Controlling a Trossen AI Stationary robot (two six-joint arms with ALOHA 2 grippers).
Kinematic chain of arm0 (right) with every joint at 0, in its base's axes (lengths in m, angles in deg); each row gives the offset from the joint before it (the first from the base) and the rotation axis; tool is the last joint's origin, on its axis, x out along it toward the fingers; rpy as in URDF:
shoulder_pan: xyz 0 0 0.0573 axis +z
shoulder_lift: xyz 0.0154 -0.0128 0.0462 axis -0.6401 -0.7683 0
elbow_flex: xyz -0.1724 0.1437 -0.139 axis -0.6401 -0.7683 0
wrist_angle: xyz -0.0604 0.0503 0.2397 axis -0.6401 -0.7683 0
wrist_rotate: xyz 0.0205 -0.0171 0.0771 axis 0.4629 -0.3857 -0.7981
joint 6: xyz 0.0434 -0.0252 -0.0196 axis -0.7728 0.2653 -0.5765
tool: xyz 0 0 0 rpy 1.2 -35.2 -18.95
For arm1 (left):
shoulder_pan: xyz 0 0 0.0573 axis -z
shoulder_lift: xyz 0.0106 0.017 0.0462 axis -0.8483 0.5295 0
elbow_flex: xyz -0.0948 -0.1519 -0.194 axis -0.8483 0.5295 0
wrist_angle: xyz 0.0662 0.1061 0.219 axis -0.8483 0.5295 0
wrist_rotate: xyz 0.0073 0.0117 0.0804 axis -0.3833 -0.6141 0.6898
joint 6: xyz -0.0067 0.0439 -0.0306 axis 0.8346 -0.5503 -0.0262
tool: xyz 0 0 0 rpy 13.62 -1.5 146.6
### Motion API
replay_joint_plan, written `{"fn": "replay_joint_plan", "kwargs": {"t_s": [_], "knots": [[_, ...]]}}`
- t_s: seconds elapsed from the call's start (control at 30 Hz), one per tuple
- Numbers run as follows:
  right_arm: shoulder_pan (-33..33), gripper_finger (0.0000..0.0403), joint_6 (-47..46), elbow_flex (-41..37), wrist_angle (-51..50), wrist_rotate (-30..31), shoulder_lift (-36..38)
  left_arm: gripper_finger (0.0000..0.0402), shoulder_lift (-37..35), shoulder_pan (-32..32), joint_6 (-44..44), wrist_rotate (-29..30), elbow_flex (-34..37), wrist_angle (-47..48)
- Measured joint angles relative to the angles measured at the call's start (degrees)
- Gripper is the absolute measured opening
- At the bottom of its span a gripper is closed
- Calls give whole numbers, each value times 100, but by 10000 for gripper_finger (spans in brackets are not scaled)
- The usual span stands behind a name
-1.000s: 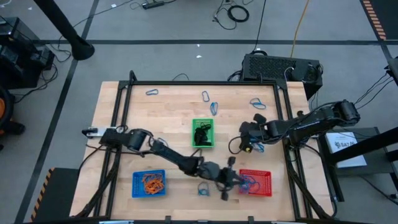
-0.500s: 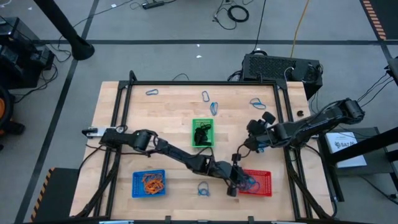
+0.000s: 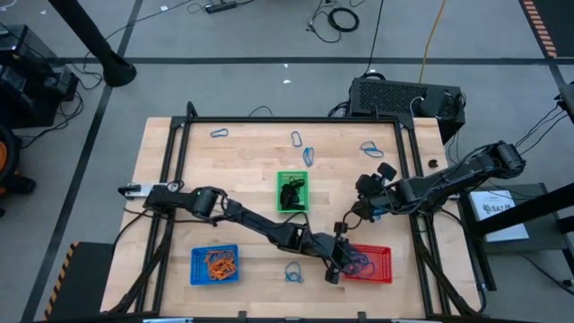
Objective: Sort rubber bands into baskets
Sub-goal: Put the blue rubber band into the red bin
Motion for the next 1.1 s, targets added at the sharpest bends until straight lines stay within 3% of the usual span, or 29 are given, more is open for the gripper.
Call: {"fn": "replay_joint_plan", "kwargs": {"t_s": [0.1,0.37,0.63,0.9,1.1], "knots": [[0,128,0,0,2,-3,0,143,-22,1,433,-1,0,35],[0,128,0,0,53,-9,-4,148,-432,66,133,-103,2,391],[0,128,1,0,442,-59,-4,148,-1420,287,239,-278,-5,2804],[46,128,736,0,1409,-699,-117,148,-1538,707,958,-624,13,5134],[165,128,1270,0,2126,-977,-125,148,-1482,771,1387,99,396,5579]]}}
